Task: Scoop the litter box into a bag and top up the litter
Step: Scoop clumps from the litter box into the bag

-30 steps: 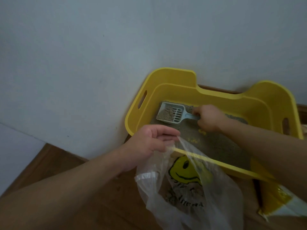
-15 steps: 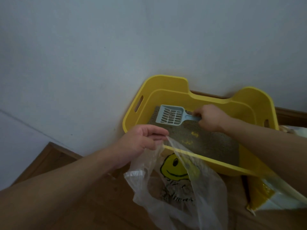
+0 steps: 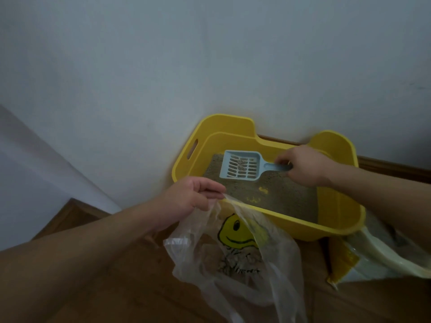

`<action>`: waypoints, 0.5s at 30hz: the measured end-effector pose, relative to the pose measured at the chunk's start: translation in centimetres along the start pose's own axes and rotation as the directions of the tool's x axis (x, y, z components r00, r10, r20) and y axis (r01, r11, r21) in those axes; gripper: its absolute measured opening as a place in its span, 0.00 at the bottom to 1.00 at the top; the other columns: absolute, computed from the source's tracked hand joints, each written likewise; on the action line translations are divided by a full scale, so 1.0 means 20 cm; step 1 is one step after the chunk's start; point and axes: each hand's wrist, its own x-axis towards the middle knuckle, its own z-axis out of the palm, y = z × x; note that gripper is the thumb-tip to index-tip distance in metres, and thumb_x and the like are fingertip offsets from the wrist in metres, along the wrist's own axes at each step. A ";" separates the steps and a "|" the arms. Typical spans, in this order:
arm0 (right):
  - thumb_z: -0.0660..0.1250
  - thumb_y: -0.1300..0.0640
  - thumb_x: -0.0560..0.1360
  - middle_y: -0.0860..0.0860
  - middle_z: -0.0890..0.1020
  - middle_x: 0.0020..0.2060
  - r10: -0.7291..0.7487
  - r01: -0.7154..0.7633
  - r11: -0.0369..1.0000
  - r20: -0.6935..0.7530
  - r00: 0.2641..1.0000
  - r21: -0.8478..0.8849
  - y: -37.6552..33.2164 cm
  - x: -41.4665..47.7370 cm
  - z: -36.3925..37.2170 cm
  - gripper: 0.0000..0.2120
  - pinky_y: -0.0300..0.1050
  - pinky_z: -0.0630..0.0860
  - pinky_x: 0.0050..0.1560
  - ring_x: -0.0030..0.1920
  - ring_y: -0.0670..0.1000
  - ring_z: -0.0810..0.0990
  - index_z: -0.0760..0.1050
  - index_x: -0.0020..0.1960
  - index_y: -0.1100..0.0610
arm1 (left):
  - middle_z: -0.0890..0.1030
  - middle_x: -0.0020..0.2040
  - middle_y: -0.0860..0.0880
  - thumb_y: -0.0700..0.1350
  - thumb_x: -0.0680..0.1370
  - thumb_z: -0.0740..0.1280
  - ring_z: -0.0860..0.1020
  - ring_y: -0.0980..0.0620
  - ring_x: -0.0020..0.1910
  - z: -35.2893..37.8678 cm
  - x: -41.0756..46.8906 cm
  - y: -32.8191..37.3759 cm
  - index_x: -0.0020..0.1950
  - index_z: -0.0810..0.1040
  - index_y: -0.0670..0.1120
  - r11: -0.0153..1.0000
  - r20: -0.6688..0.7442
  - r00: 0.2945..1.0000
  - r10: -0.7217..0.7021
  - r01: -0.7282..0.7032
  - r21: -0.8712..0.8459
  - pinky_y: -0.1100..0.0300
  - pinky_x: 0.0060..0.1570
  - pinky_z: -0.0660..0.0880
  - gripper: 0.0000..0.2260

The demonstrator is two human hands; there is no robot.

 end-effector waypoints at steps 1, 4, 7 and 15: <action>0.64 0.66 0.71 0.50 0.83 0.49 -0.007 0.007 1.000 -0.004 1.000 0.006 0.00 -0.03 -0.02 0.18 0.49 0.77 0.47 0.48 0.53 0.79 0.81 0.56 0.50 | 0.84 0.57 0.43 0.32 0.60 0.63 0.80 0.49 0.61 0.01 -0.01 0.01 0.58 0.81 0.43 1.000 -0.003 1.000 0.004 -0.004 0.012 0.46 0.68 0.72 0.27; 0.66 0.65 0.71 0.49 0.83 0.50 -0.036 0.036 0.999 -0.009 0.999 0.004 -0.01 -0.13 -0.06 0.17 0.51 0.79 0.50 0.49 0.52 0.79 0.82 0.56 0.50 | 0.84 0.57 0.43 0.32 0.59 0.63 0.80 0.51 0.61 0.03 -0.03 0.02 0.57 0.81 0.43 0.999 -0.012 1.000 0.013 -0.012 0.030 0.52 0.66 0.74 0.27; 0.67 0.65 0.71 0.49 0.83 0.49 -0.048 0.048 0.999 -0.008 0.999 -0.004 -0.02 -0.23 -0.10 0.17 0.52 0.79 0.51 0.49 0.51 0.79 0.81 0.56 0.50 | 0.84 0.58 0.44 0.32 0.59 0.63 0.81 0.52 0.61 0.04 -0.06 0.03 0.55 0.82 0.45 0.998 0.001 1.000 0.006 -0.006 0.067 0.52 0.66 0.74 0.26; 0.71 0.65 0.71 0.45 0.83 0.46 -0.114 0.112 0.992 0.046 0.992 0.058 -0.02 -0.44 -0.22 0.15 0.47 0.78 0.51 0.48 0.47 0.80 0.82 0.54 0.50 | 0.83 0.59 0.44 0.26 0.64 0.61 0.81 0.50 0.60 0.09 -0.08 0.05 0.60 0.80 0.40 0.994 0.013 1.000 -0.013 0.012 0.109 0.50 0.66 0.74 0.26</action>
